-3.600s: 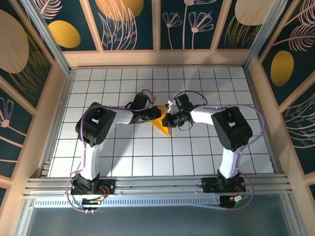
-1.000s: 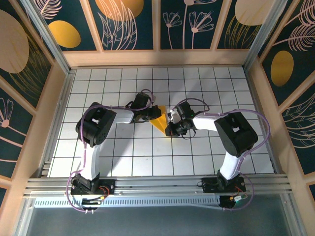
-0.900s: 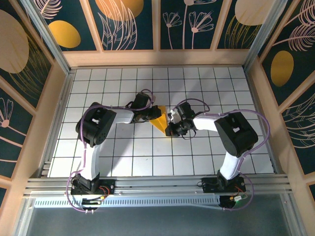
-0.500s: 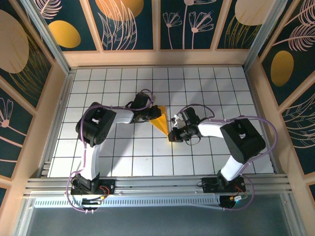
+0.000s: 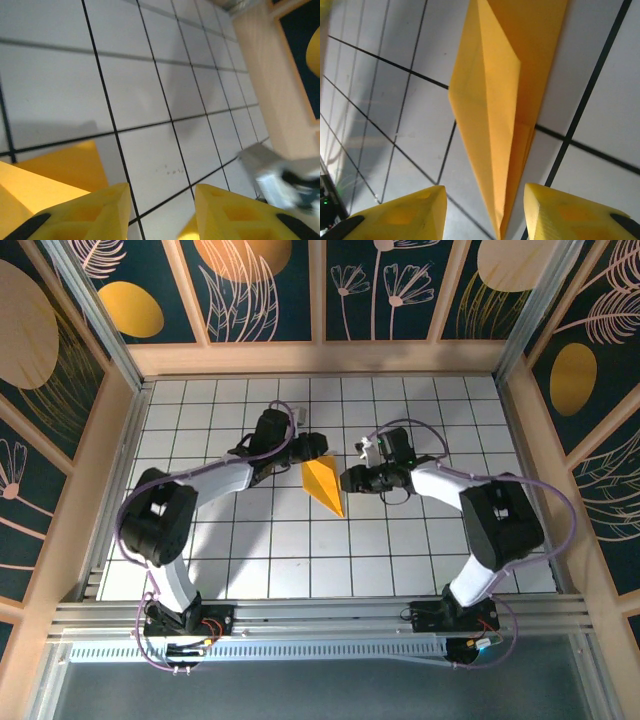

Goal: Fold a paper plane with a square sheet of paper (fold left side to right side)
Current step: Turn over the paper at the center of the table.

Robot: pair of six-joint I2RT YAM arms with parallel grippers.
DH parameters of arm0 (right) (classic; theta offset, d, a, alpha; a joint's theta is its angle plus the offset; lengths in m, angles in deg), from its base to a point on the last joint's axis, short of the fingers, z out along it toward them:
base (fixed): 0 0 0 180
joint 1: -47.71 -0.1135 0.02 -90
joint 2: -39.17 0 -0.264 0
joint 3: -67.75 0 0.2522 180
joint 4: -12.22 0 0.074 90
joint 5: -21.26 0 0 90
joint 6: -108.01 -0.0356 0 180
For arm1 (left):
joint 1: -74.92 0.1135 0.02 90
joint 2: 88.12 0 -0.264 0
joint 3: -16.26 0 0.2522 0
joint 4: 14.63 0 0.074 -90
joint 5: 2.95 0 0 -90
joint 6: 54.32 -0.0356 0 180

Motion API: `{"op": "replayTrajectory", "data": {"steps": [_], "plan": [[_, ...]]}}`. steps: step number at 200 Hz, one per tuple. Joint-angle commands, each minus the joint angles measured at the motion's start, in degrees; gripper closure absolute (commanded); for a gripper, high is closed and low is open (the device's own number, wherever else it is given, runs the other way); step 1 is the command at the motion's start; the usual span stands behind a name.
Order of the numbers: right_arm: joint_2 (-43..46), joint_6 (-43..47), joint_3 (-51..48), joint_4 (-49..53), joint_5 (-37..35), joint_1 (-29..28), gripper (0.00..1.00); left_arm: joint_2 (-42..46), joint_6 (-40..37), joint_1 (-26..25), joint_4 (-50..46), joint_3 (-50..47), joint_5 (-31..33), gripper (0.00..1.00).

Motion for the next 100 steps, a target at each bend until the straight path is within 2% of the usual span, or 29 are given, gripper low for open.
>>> {"op": "replayTrajectory", "data": {"steps": [1, 33, 73, 100], "plan": [[-4.85, 2.77, 3.97, -1.68, -0.91, -1.06, 0.56, 4.81, -1.98, 0.28, -3.15, -4.56, 7.58, 0.61], [-10.52, 3.37, 8.07, -2.30, 0.35, -1.36, 0.62, 10.13, -1.95, 0.28, -2.91, -11.21, 11.62, 0.59], [-14.37, 3.08, 9.92, -3.74, 1.77, -1.78, 0.68, 12.50, -1.73, 0.36, -3.31, -14.51, 13.74, 0.58], [-14.83, 2.68, 9.78, -4.68, 3.06, -1.87, 0.78, 12.43, -1.48, 0.29, -3.59, -14.68, 13.78, 0.57]]}}
